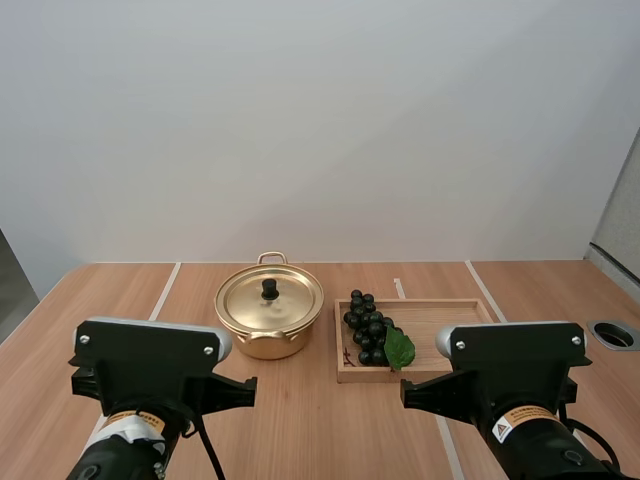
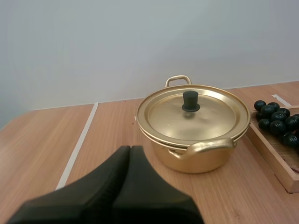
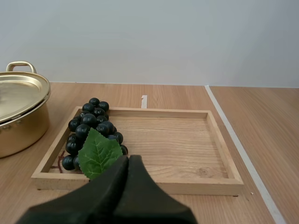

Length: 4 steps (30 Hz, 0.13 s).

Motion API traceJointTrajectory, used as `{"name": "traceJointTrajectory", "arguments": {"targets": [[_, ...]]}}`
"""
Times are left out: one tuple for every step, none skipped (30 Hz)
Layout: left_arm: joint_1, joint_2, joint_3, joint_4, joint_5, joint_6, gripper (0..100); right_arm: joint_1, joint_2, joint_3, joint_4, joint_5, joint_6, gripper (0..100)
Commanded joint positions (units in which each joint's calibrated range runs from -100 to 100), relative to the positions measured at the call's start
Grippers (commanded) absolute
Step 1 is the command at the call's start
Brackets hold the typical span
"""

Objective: Open the pot, put the pineapple inside, and close it

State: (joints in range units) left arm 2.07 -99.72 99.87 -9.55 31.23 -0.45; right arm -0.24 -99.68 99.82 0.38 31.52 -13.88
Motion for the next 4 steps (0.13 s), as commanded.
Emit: {"name": "traceJointTrajectory", "arguments": {"targets": [[0.17, -0.3, 0.1, -0.5, -0.2, -1.0, 0, 0.1, -0.3, 0.2, -0.4, -0.1, 0.6, 0], [0.17, -0.3, 0.1, -0.5, -0.2, -1.0, 0, 0.1, -0.3, 0.2, -0.4, -0.1, 0.6, 0], [0.17, -0.3, 0.1, -0.5, -0.2, -1.0, 0, 0.1, -0.3, 0.2, -0.4, -0.1, 0.6, 0], [0.17, -0.3, 0.1, -0.5, -0.2, -1.0, 0, 0.1, -0.3, 0.2, -0.4, -0.1, 0.6, 0]]}}
